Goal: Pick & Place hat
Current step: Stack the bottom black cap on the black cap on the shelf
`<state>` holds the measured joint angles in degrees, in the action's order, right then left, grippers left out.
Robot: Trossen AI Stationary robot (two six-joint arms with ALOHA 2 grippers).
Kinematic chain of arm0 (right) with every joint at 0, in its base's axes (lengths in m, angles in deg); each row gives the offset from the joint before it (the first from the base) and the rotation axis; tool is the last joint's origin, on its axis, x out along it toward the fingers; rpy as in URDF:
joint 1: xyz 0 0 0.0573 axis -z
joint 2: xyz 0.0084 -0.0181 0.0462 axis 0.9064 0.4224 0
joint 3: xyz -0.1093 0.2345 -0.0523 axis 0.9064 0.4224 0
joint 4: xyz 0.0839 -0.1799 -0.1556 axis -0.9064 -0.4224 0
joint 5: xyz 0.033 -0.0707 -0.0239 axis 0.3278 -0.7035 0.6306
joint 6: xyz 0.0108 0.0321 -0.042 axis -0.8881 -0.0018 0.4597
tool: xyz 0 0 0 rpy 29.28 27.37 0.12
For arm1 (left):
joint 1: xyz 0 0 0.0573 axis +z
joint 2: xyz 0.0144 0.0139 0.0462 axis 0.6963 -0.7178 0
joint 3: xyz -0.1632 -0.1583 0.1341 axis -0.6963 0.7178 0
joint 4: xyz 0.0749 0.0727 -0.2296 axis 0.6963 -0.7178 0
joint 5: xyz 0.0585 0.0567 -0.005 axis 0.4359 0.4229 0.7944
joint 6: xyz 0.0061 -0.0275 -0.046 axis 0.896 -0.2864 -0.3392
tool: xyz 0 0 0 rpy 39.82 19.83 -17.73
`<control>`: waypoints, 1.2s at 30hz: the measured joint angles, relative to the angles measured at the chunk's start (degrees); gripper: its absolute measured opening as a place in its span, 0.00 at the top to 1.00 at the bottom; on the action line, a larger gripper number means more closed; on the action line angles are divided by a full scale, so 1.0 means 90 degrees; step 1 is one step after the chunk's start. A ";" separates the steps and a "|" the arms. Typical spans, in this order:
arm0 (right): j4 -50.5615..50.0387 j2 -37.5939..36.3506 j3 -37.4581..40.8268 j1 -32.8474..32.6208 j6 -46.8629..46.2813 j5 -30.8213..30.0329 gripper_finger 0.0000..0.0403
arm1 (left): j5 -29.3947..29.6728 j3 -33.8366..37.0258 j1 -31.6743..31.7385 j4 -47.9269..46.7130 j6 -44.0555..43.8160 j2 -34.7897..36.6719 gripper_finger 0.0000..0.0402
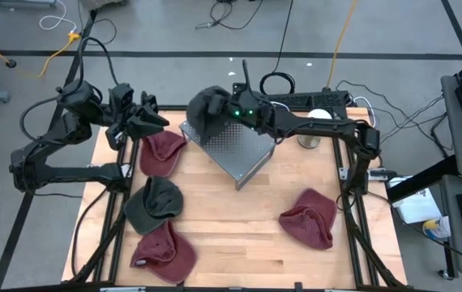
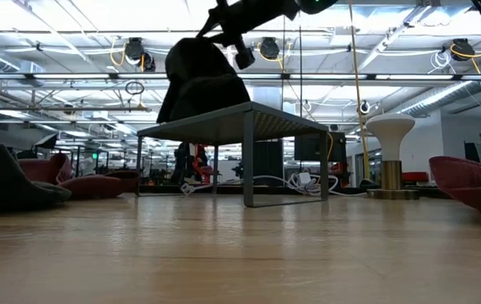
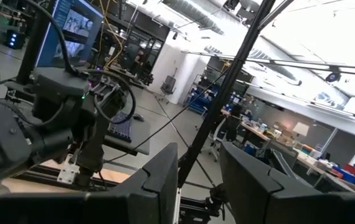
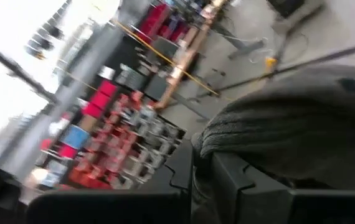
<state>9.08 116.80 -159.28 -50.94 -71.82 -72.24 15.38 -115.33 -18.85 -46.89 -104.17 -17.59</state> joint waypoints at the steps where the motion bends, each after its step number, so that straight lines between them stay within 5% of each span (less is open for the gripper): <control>1: -0.0182 -0.0048 0.0001 -0.0011 -0.0001 -0.0063 0.96 | 0.0000 0.0000 0.0000 0.0000 -0.0006 0.0000 0.69; 36: -0.3073 -0.0236 0.0136 -0.0116 -0.0177 -0.0217 0.96 | 0.0024 0.0004 0.0005 -0.0479 0.0253 0.0000 0.69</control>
<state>-18.58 114.68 -158.06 -51.98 -73.41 -74.19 15.60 -115.29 -18.81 -51.20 -101.90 -17.59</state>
